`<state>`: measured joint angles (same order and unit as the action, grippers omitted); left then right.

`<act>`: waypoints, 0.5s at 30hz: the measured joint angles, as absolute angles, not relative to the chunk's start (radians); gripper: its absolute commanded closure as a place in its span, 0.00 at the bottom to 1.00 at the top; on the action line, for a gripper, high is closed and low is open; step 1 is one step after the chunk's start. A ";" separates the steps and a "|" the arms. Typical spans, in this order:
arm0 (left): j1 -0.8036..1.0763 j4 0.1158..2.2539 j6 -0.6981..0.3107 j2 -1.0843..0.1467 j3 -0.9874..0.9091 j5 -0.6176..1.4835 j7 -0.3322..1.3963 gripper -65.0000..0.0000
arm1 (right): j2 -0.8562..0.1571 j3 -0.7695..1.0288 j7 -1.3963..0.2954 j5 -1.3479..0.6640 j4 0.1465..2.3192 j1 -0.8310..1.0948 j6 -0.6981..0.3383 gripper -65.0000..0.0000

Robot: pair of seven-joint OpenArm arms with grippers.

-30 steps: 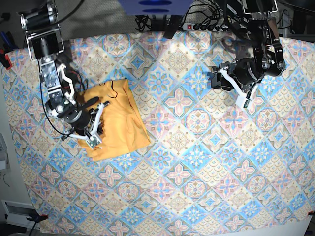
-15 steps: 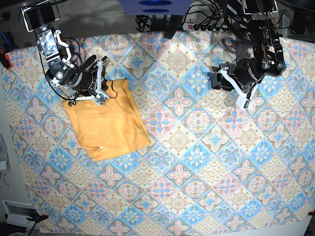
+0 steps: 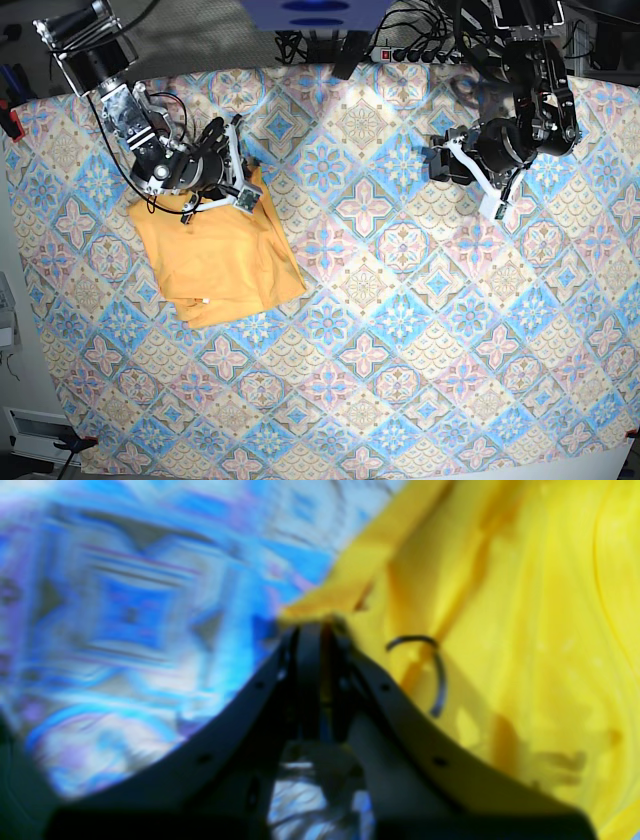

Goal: Fold the T-shirt properly
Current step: 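Tuck the shirt's loose edge and flatten it with the right gripper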

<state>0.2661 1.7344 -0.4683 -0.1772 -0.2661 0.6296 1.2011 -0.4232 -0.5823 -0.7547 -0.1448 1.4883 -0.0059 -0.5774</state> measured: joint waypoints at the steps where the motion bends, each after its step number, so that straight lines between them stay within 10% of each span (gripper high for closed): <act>1: 0.266 1.734 -0.468 -0.177 -0.266 0.630 1.201 0.61 | -0.411 -0.582 -0.744 -0.139 1.470 -0.015 -0.577 0.94; 15: 0.266 1.734 -0.468 -0.175 -0.266 0.630 1.201 0.61 | -0.343 -0.582 -0.684 -0.156 1.309 -0.167 -0.583 0.94</act>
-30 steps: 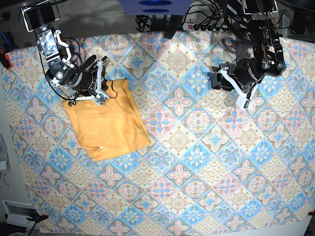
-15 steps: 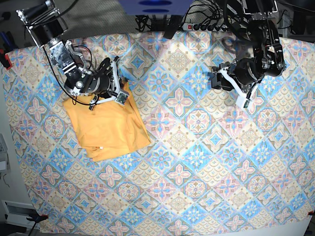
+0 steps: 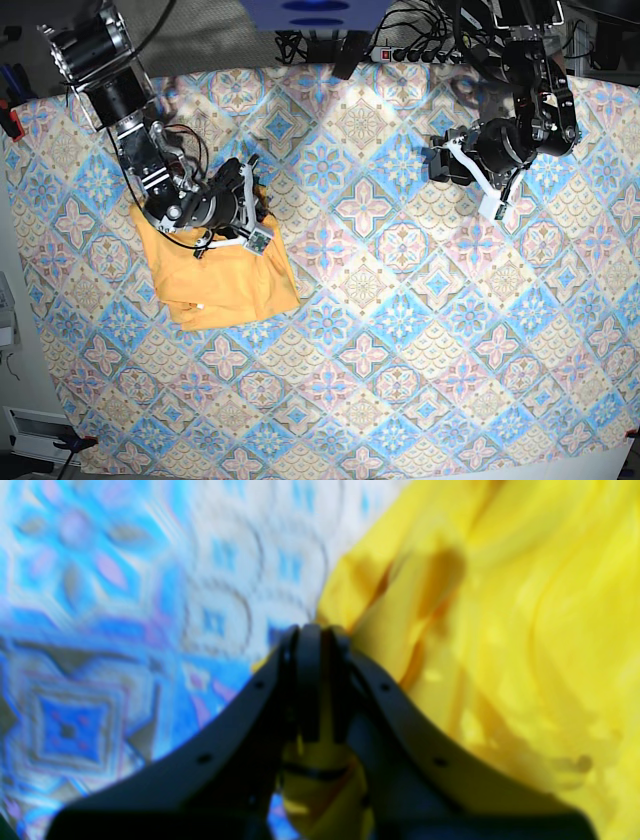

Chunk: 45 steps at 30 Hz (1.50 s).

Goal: Fold the T-shirt properly
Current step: 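Tuck the shirt's loose edge and flatten it with the right gripper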

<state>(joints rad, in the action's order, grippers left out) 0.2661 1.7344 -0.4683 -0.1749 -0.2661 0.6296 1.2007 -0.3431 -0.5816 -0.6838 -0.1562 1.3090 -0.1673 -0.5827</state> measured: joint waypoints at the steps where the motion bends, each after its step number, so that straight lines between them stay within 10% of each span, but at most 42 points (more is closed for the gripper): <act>1: 0.266 1.734 -0.468 -0.175 -0.266 0.630 1.201 0.61 | -0.330 -0.579 -0.697 -0.149 1.306 -0.176 -0.582 0.94; 31: 0.286 1.734 -0.468 -0.175 -0.268 0.633 1.200 0.61 | -0.231 -0.577 -0.447 -0.181 0.883 -0.379 -0.497 0.94; 45: 0.293 1.737 -0.469 -0.174 -0.268 0.636 1.200 0.61 | -0.237 -0.563 -0.551 -0.148 1.064 -0.350 -0.470 0.94</act>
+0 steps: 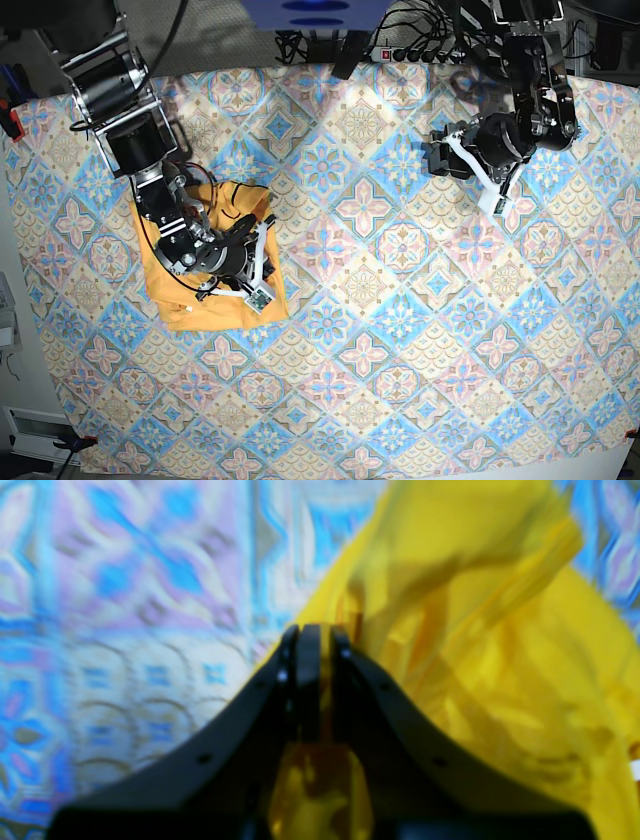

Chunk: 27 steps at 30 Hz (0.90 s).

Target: Fold the T-shirt properly

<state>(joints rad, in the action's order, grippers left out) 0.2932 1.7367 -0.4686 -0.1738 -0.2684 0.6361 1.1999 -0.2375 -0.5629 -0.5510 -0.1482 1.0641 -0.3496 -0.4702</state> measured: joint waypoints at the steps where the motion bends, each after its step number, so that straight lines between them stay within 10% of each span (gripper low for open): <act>1: 0.295 1.737 -0.469 -0.174 -0.269 0.636 1.200 0.61 | -0.243 -0.535 -0.569 -0.154 1.116 -0.329 -0.480 0.94; 27: 0.456 1.850 -0.468 -0.157 -0.429 0.637 1.202 0.78 | -0.341 0.180 -0.717 -0.157 1.695 0.383 -0.478 0.95</act>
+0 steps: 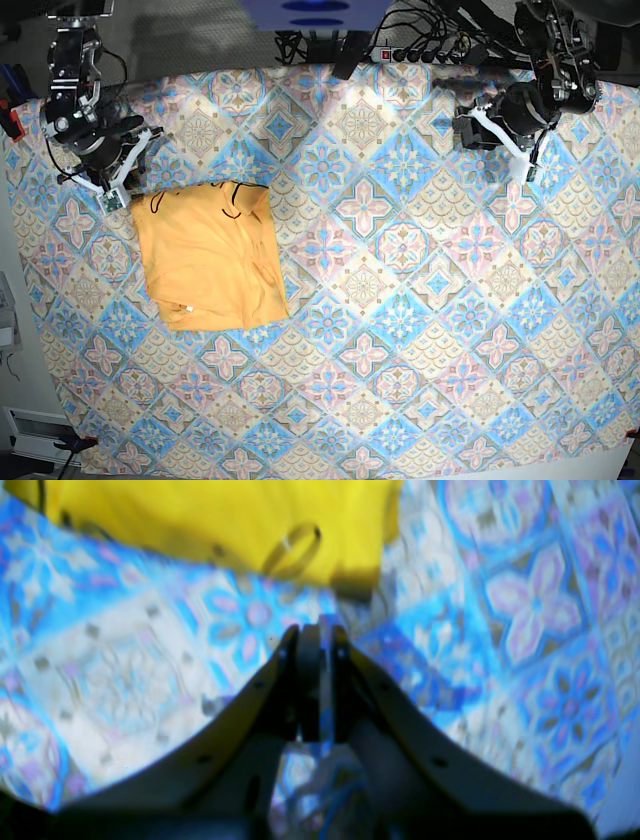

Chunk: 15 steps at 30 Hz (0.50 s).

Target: Fold the T-shirt properly

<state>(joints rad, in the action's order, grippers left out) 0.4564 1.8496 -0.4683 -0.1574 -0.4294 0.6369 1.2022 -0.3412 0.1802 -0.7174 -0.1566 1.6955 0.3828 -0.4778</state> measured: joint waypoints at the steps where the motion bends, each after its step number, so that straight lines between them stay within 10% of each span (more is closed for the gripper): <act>1: 0.472 1.864 -0.468 -0.159 -0.435 0.638 1.203 0.78 | -0.341 0.187 -0.716 -0.157 1.696 0.402 -0.477 0.95; 15: 0.671 1.966 -0.469 -0.104 -0.552 0.636 1.202 0.78 | -0.278 0.349 -0.717 -0.162 1.697 0.609 -0.485 0.95</act>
<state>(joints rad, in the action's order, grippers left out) 0.6708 1.9656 -0.4686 -0.1043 -0.5522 0.6365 1.2022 -0.2783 0.3489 -0.7170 -0.1616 1.6974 0.6094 -0.4854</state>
